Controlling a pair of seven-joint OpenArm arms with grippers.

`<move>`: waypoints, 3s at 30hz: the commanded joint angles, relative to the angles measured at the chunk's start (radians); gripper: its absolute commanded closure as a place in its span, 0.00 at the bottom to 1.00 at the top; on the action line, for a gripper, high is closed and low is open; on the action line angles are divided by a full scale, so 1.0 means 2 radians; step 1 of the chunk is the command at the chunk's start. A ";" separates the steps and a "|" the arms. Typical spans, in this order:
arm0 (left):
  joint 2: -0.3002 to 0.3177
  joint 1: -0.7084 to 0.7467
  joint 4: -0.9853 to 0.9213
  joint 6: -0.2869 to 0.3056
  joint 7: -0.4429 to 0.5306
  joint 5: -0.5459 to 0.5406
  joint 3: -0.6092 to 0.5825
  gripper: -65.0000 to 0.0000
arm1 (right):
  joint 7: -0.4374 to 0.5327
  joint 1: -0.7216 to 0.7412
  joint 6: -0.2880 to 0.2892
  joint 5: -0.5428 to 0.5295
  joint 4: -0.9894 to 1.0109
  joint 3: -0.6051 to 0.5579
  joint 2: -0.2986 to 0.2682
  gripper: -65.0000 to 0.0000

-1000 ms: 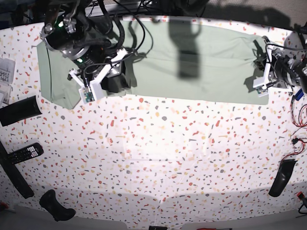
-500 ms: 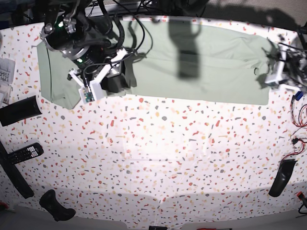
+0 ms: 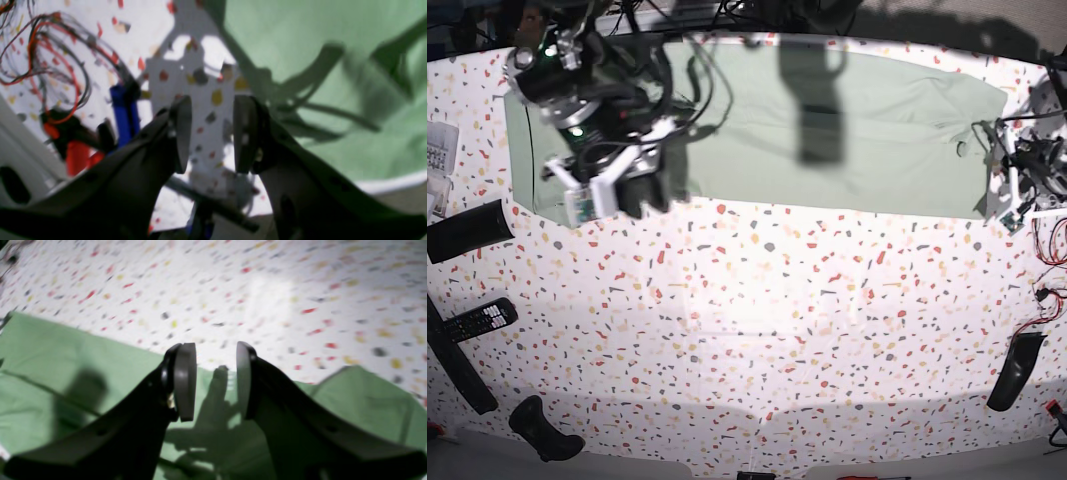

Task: Fold the T-shirt properly

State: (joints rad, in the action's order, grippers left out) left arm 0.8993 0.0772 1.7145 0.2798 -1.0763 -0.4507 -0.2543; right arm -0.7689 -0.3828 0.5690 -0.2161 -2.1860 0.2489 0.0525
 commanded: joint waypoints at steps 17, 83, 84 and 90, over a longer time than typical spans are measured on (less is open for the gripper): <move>-0.110 -0.005 0.010 0.006 0.035 -0.062 0.050 0.71 | -0.039 0.013 -0.004 0.019 0.100 0.056 0.000 0.69; -0.047 -0.117 -0.109 0.068 0.021 -0.090 0.050 0.68 | -0.183 0.217 0.065 -0.221 0.154 0.029 -0.155 0.69; -0.033 -0.112 -0.109 0.068 0.022 -0.116 0.050 0.66 | -0.183 0.212 0.065 -0.221 0.142 0.030 -0.155 0.69; -0.025 -0.070 -0.109 0.068 0.022 -0.163 0.091 0.66 | -0.111 0.130 0.065 -0.177 0.084 0.030 -0.136 0.69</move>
State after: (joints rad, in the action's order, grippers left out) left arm 0.8257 -0.0448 1.4845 0.4198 -1.0470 -0.7788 -0.0837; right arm -1.0031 -0.1314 0.6945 -0.5449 -1.9999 0.3035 -0.2131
